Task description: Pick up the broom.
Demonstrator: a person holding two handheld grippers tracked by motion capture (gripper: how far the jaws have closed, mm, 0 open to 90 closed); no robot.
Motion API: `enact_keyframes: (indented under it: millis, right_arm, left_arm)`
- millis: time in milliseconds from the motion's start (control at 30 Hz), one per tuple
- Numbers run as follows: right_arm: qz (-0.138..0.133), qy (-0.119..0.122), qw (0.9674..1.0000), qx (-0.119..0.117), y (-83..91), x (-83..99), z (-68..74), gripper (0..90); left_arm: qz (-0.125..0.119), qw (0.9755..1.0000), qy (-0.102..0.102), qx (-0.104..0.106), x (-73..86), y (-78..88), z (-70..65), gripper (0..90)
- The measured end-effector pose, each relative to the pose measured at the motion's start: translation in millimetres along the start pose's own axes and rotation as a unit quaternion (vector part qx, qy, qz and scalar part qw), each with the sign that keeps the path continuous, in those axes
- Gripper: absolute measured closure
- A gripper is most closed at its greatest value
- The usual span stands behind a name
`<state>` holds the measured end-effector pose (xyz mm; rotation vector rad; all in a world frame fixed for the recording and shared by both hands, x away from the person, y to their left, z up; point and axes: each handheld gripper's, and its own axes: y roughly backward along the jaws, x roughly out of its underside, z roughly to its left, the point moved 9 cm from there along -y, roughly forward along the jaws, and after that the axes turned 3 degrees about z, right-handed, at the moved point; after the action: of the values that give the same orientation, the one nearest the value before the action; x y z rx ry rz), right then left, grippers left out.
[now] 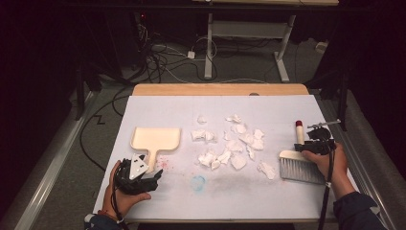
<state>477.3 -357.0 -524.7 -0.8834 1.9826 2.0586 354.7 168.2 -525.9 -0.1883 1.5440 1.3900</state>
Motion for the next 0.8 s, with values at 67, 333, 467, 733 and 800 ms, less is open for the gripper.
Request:
enact_keyframes:
  millis: [67, 333, 467, 733, 800]
  right_arm:
    - [0.002, 0.003, 1.0, 0.005, 0.0, -0.2, 0.5, 55.0]
    - [-0.002, 0.012, 0.9999, 0.011, -0.9, -1.6, 3.1, 59.1]
    - [-0.005, 0.015, 0.9998, 0.01, -1.0, -1.9, 5.4, 63.6]
    - [-0.008, 0.017, 0.9998, 0.007, -1.1, -1.8, 5.5, 64.9]
    - [-0.009, 0.015, 0.9998, 0.005, -1.1, -1.8, 5.5, 64.9]
  left_arm:
    - [0.001, 1.0, -0.001, 0.001, 0.0, -0.5, -0.7, 20.6]
    - [0.002, 1.0, -0.002, -0.004, -0.2, -0.7, 0.1, 20.6]
    - [0.003, 1.0, -0.004, -0.003, 0.0, -0.8, -0.6, 20.6]
    - [0.005, 1.0, -0.006, 0.0, 0.1, -1.0, -1.4, 20.6]
    - [0.006, 1.0, -0.007, 0.001, 0.1, -1.2, -2.0, 20.6]
